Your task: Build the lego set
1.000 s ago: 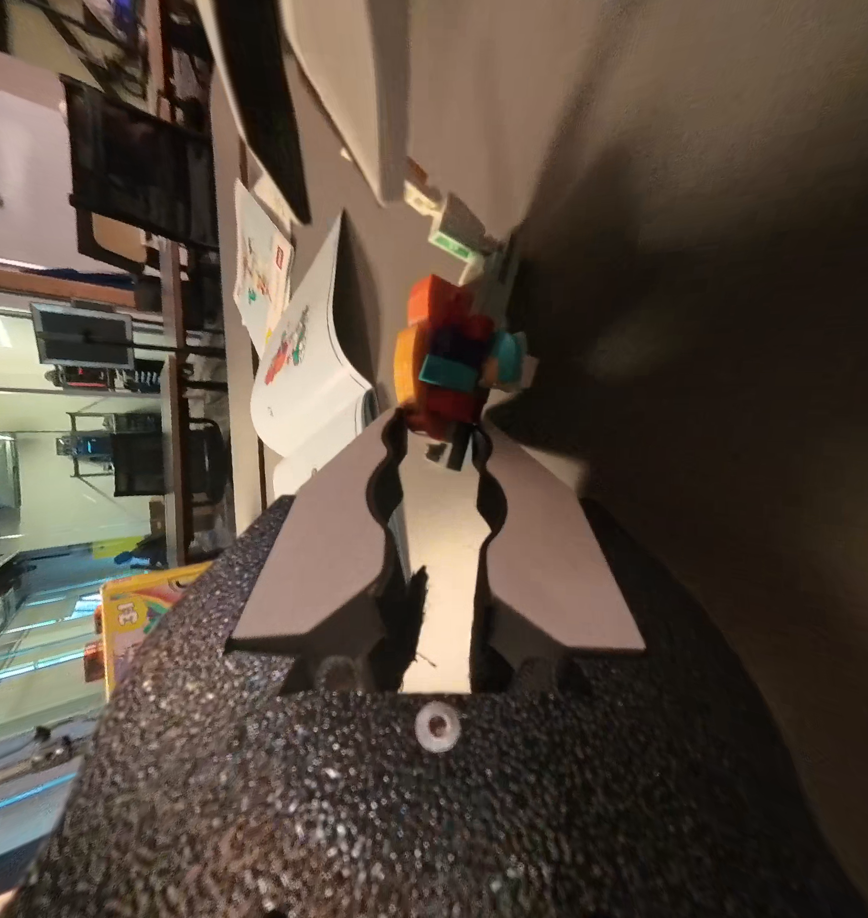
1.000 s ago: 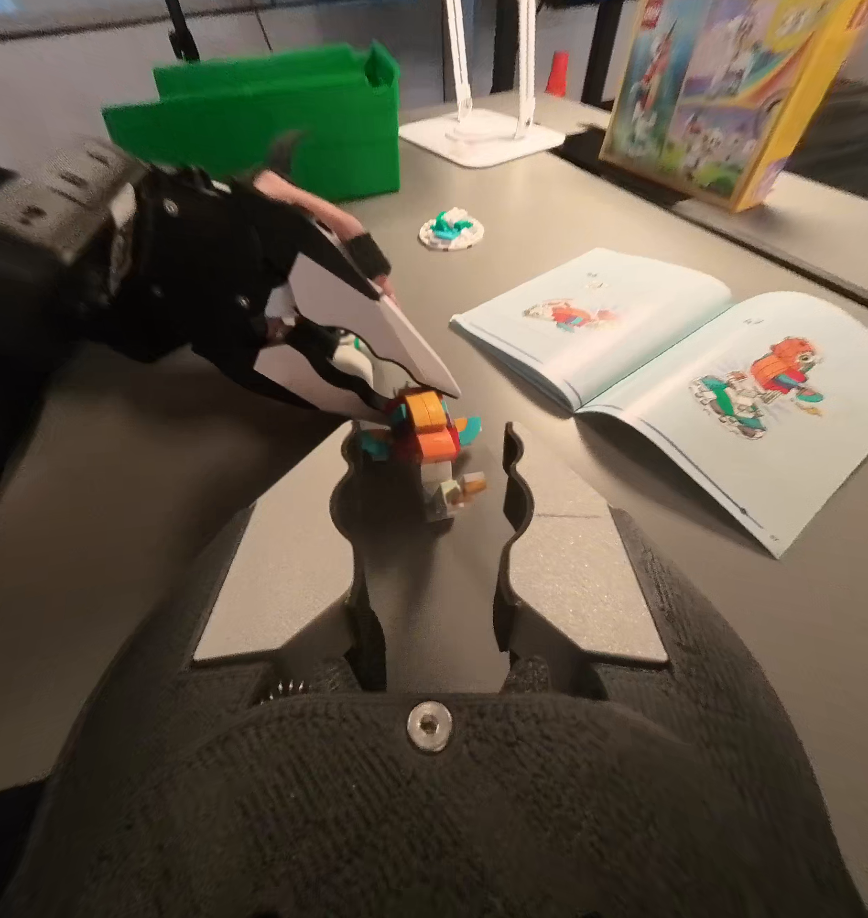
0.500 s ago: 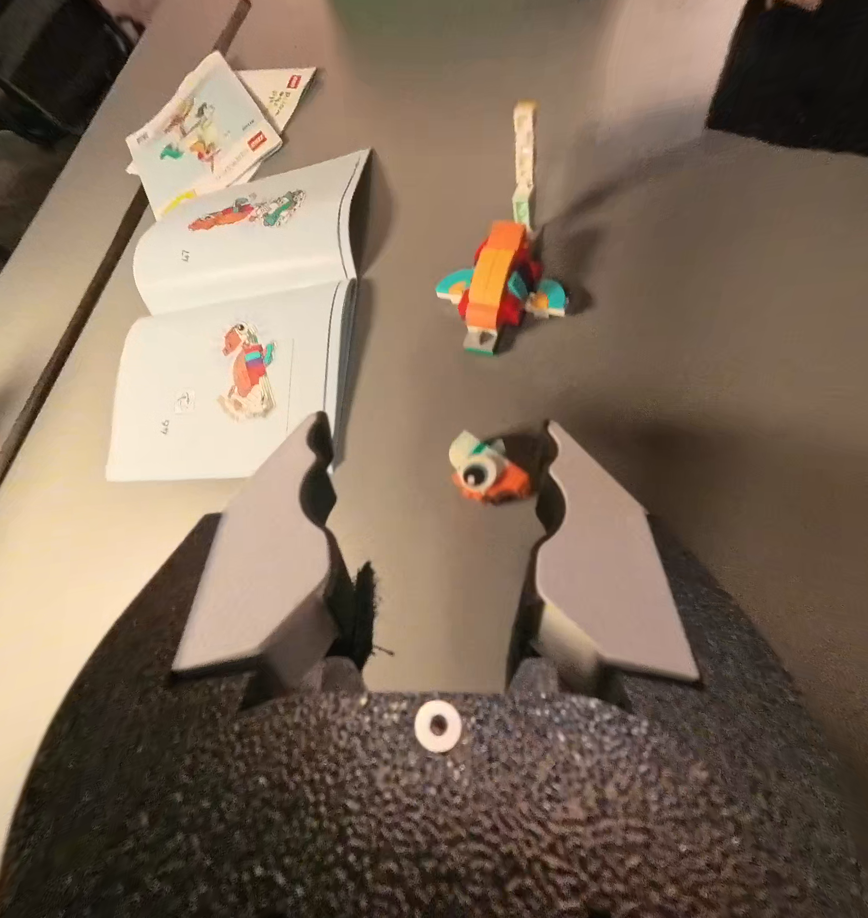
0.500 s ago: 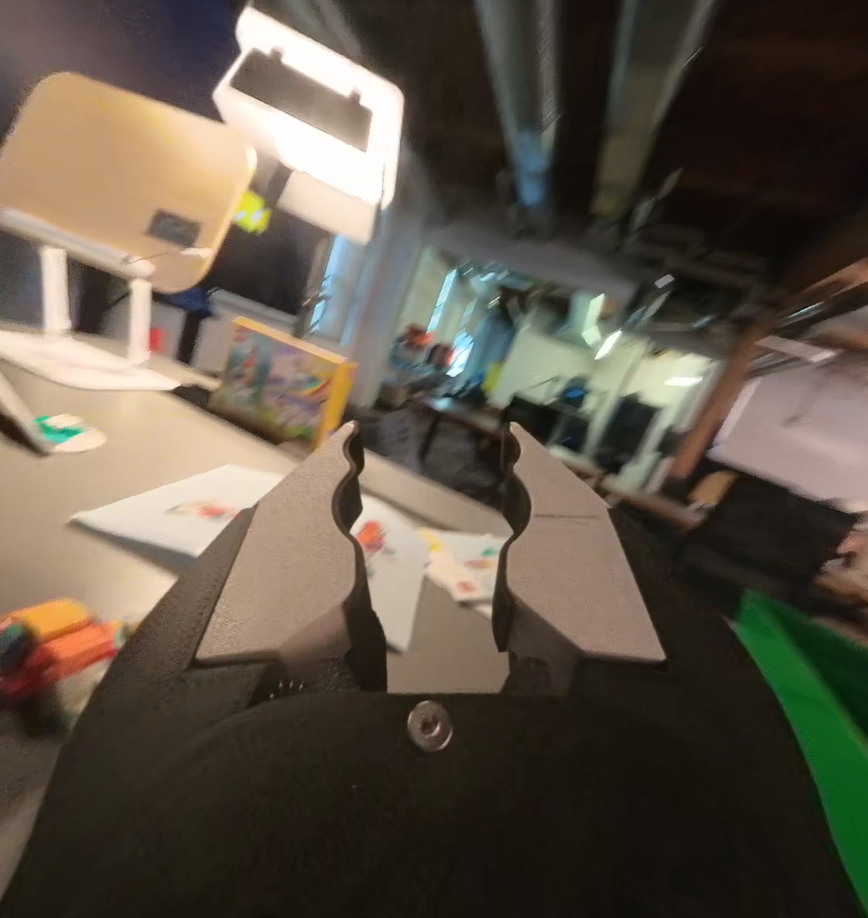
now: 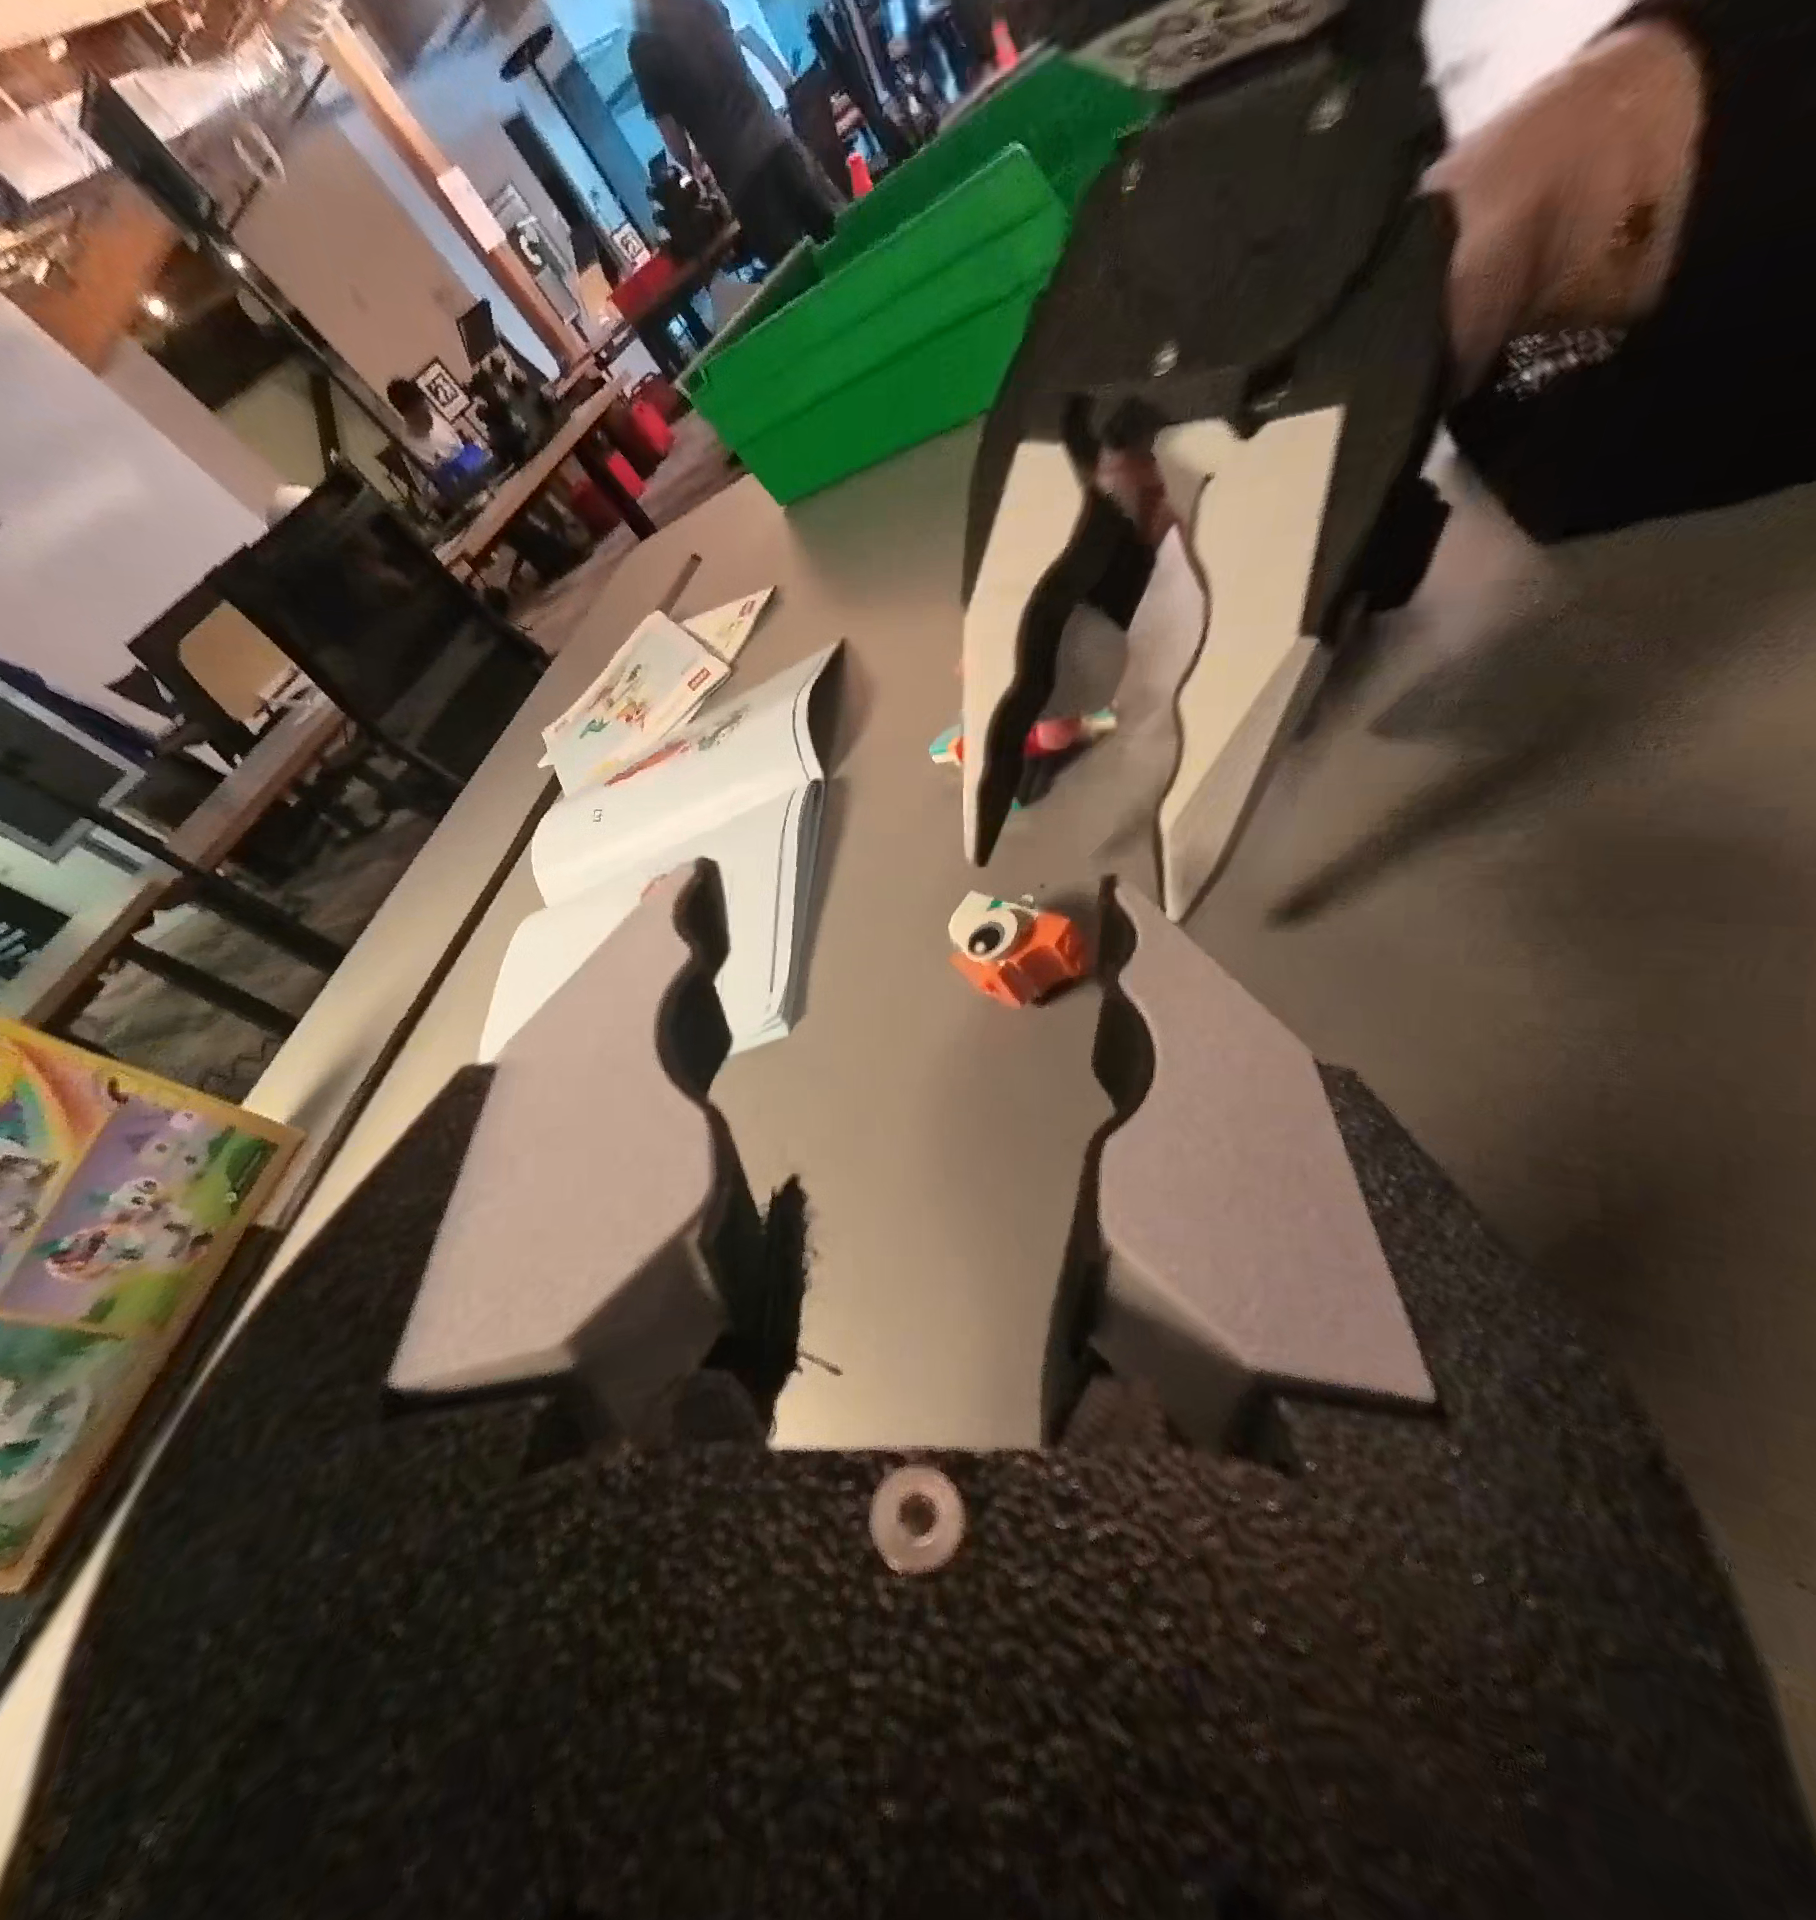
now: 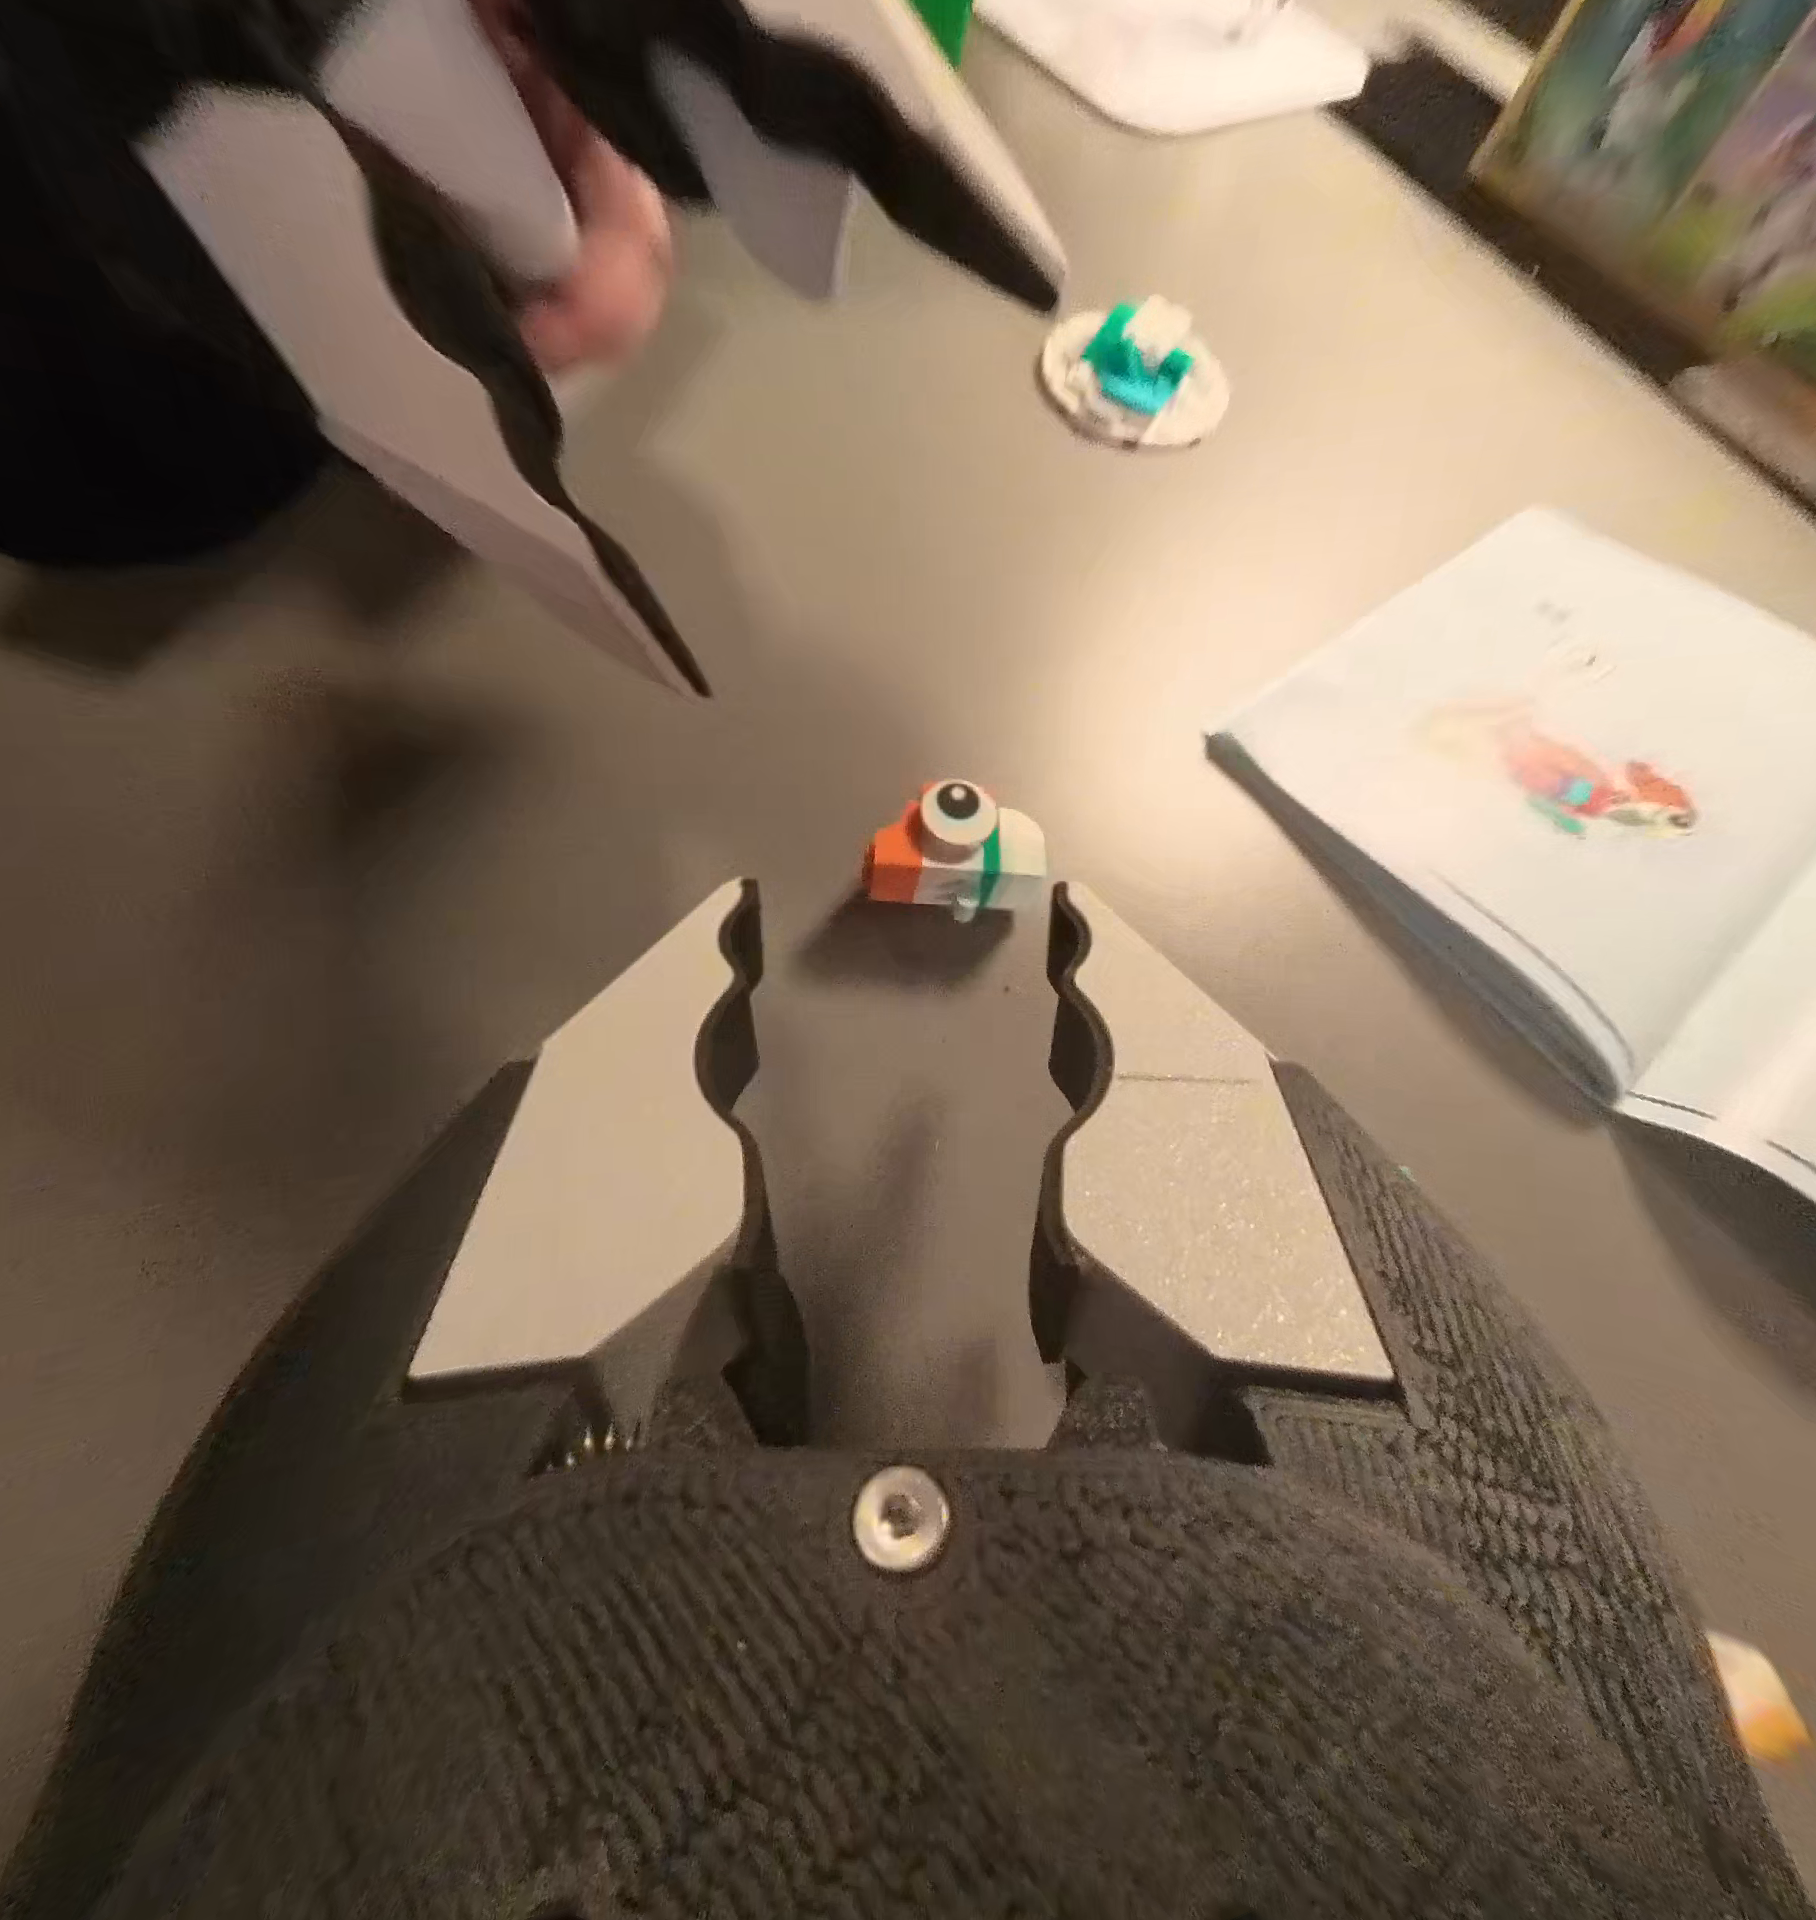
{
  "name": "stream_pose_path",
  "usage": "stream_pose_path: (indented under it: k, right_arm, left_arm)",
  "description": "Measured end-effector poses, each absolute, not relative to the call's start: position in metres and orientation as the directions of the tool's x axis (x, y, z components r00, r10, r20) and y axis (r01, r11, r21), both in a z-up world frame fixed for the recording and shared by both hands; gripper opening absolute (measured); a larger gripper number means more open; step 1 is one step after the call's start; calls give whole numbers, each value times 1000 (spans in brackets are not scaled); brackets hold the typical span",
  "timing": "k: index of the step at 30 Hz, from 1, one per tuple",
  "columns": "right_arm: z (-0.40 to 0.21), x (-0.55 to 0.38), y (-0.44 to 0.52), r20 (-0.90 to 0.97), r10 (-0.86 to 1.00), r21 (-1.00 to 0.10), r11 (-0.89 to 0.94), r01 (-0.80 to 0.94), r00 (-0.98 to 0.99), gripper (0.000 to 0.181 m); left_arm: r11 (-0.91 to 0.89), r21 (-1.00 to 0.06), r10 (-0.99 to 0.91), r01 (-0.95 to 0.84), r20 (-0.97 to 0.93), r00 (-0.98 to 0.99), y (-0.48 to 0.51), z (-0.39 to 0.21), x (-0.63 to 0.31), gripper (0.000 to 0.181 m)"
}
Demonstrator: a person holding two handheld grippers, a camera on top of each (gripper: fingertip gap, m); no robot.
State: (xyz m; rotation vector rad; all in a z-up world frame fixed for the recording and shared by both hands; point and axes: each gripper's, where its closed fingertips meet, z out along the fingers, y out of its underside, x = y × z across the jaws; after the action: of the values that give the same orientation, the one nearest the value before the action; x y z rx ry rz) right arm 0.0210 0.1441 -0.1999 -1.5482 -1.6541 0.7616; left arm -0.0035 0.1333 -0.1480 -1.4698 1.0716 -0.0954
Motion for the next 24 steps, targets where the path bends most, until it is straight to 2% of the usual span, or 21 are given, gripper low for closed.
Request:
stream_pose_path:
  k: [5, 8, 12, 16, 22, 24]
  right_arm:
    - [-212, 6, 148, 57, 998, -796, 36, 604, 15, 54]
    - [-218, 5, 150, 29, 999, -771, 12, 637, 17, 47]
    - [-212, 2, 144, -35, 999, -795, -30, 606, 4, 37]
    - [-198, -1, 130, -166, 985, -832, -116, 543, -44, 37]
    - [-183, -1, 116, -245, 963, -845, -153, 513, -116, 38]
    - [-184, 1, 114, -248, 961, -840, -150, 522, -124, 38]
  left_arm:
    - [235, -711, -625, -663, -633, 457, 125, -172, -13, 62]
    - [250, -693, -629, -676, -647, 431, 124, -177, -11, 60]
    - [286, -663, -612, -692, -682, 400, 124, -179, -5, 60]
    - [382, -489, -502, -784, -822, 269, 124, -183, 2, 59]
    - [469, -206, -272, -859, -959, 82, 124, -177, 9, 34]
    - [475, -173, -263, -863, -964, 48, 123, -180, 11, 28]
